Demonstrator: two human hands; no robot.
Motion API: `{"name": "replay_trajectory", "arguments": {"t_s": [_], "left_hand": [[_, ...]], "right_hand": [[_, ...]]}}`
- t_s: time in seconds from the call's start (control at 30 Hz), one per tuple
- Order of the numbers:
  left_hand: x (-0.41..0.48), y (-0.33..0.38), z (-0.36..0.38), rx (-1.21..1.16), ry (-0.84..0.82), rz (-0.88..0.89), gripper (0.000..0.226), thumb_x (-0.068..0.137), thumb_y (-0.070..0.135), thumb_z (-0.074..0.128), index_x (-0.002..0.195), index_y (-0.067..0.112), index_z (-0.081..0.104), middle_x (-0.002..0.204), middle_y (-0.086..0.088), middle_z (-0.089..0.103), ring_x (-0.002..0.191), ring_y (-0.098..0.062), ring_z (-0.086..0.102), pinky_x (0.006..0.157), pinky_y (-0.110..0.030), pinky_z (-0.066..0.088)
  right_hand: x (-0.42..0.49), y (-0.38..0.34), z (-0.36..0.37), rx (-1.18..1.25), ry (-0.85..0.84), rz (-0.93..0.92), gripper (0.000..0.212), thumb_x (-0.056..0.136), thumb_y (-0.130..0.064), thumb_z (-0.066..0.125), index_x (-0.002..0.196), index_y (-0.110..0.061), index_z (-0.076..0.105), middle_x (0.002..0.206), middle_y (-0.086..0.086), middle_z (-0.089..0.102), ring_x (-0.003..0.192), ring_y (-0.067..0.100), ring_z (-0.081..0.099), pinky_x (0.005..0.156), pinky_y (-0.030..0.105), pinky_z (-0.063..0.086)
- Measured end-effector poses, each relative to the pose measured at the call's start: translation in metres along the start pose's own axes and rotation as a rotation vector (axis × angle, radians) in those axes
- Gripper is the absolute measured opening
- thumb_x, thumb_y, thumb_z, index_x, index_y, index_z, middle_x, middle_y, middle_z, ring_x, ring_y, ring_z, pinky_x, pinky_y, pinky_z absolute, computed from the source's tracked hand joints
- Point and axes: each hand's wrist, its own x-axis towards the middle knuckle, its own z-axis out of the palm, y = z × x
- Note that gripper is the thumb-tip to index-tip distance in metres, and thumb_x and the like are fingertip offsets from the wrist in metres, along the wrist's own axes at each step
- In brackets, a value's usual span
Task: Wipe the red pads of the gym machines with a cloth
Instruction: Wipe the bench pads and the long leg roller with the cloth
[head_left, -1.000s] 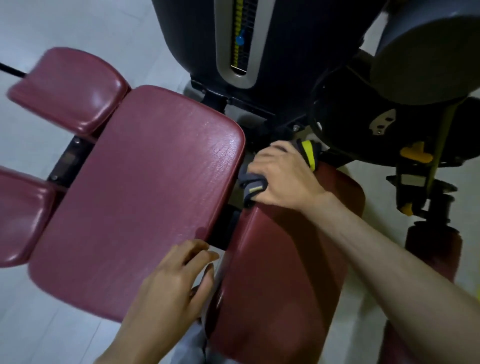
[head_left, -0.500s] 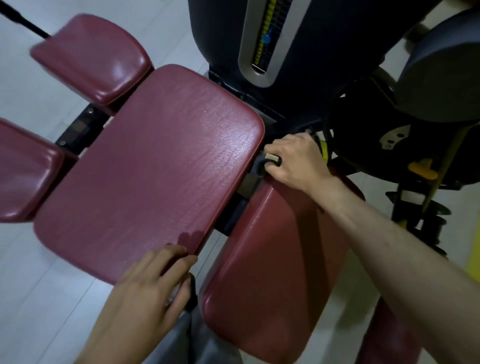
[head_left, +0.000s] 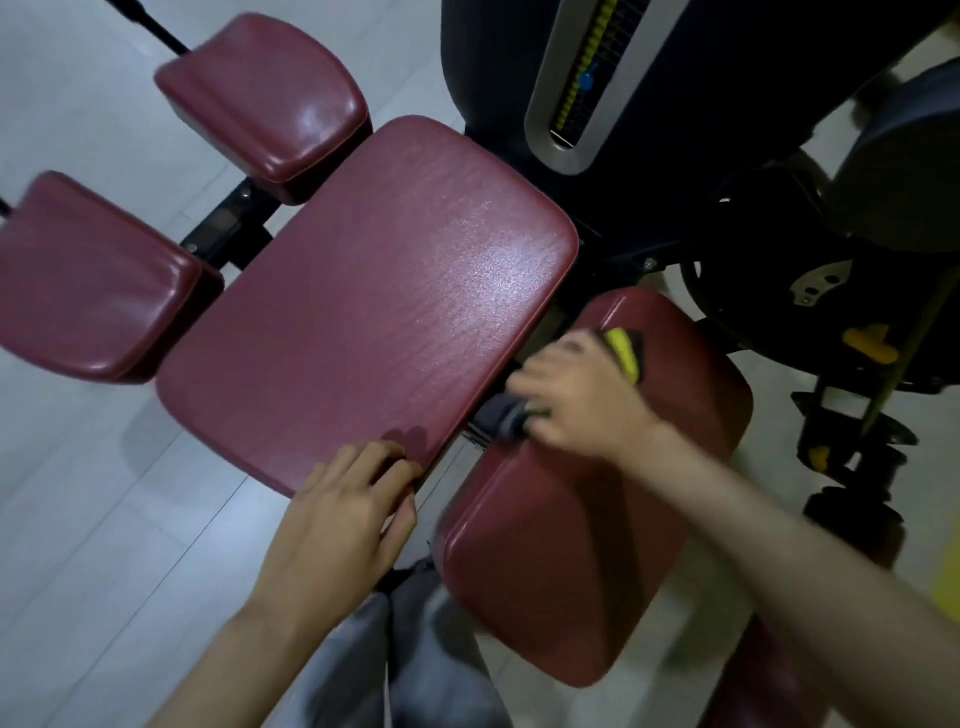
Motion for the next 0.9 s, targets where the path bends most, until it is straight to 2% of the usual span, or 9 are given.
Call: {"name": "replay_trajectory", "arguments": {"t_s": [0.1, 0.2, 0.43, 0.53, 0.6, 0.73, 0.83, 0.9], "left_hand": [[-0.012, -0.001, 0.003, -0.010, 0.019, -0.022, 0.026, 0.096, 0.028, 0.050, 0.108, 0.019, 0.072, 0.111, 0.003, 0.063, 0.095, -0.019, 0.058, 0.075, -0.035, 0.049], [-0.029, -0.001, 0.004, -0.044, 0.024, -0.040, 0.023, 0.096, 0.027, 0.053, 0.109, 0.020, 0.072, 0.112, 0.004, 0.062, 0.097, -0.018, 0.057, 0.079, -0.035, 0.049], [-0.075, -0.006, -0.012, -0.129, 0.132, -0.109, 0.023, 0.096, 0.024, 0.054, 0.112, 0.020, 0.070, 0.113, 0.005, 0.065, 0.106, -0.019, 0.058, 0.086, -0.035, 0.047], [-0.100, -0.007, -0.018, -0.183, 0.180, -0.163, 0.023, 0.096, 0.023, 0.053, 0.112, 0.019, 0.069, 0.113, 0.004, 0.066, 0.107, -0.018, 0.058, 0.090, -0.033, 0.045], [-0.114, -0.008, -0.017, -0.185, 0.175, -0.153, 0.020, 0.097, 0.022, 0.053, 0.110, 0.020, 0.069, 0.113, 0.004, 0.066, 0.107, -0.016, 0.057, 0.090, -0.031, 0.044], [-0.138, -0.016, -0.011, -0.156, 0.135, -0.129, 0.017, 0.093, 0.015, 0.064, 0.109, 0.019, 0.070, 0.111, 0.003, 0.067, 0.105, -0.016, 0.058, 0.089, -0.032, 0.044], [-0.154, -0.022, -0.006, -0.146, 0.124, -0.097, 0.017, 0.095, 0.012, 0.062, 0.109, 0.017, 0.070, 0.110, 0.002, 0.067, 0.104, -0.019, 0.060, 0.088, -0.034, 0.046], [-0.163, -0.029, -0.002, -0.140, 0.117, -0.074, 0.018, 0.096, 0.013, 0.060, 0.109, 0.017, 0.070, 0.111, 0.001, 0.067, 0.105, -0.019, 0.060, 0.089, -0.034, 0.047]], "right_hand": [[0.008, 0.023, -0.010, -0.097, -0.016, 0.244, 0.022, 0.075, -0.042, 0.048, 0.084, -0.026, 0.060, 0.079, -0.005, 0.065, 0.091, 0.025, 0.067, 0.094, 0.045, 0.043], [0.007, -0.017, -0.003, -0.072, -0.039, 0.306, 0.017, 0.075, -0.042, 0.052, 0.080, -0.028, 0.060, 0.076, -0.009, 0.063, 0.089, 0.021, 0.065, 0.101, 0.044, 0.039], [-0.010, -0.137, 0.021, 0.033, -0.091, 0.188, 0.009, 0.069, -0.035, 0.058, 0.070, -0.028, 0.054, 0.066, -0.011, 0.054, 0.074, 0.019, 0.060, 0.098, 0.042, 0.041], [-0.017, -0.164, 0.021, 0.009, -0.104, 0.143, 0.008, 0.070, -0.034, 0.058, 0.072, -0.028, 0.055, 0.068, -0.010, 0.057, 0.077, 0.020, 0.061, 0.098, 0.043, 0.042], [-0.021, -0.181, 0.024, -0.034, -0.150, 0.078, 0.012, 0.071, -0.036, 0.059, 0.078, -0.027, 0.063, 0.074, -0.011, 0.063, 0.085, 0.019, 0.062, 0.101, 0.045, 0.041], [-0.044, -0.215, 0.038, -0.175, -0.287, -0.147, 0.029, 0.075, -0.039, 0.058, 0.094, -0.024, 0.073, 0.084, -0.006, 0.068, 0.100, 0.025, 0.058, 0.114, 0.050, 0.030], [-0.074, -0.219, 0.046, -0.205, -0.303, -0.274, 0.030, 0.073, -0.033, 0.049, 0.091, -0.020, 0.070, 0.084, -0.003, 0.065, 0.104, 0.030, 0.057, 0.124, 0.049, 0.014], [-0.100, -0.218, 0.054, -0.135, -0.278, -0.288, 0.025, 0.074, -0.027, 0.050, 0.090, -0.018, 0.068, 0.086, -0.002, 0.065, 0.105, 0.031, 0.059, 0.127, 0.047, 0.010]]}}
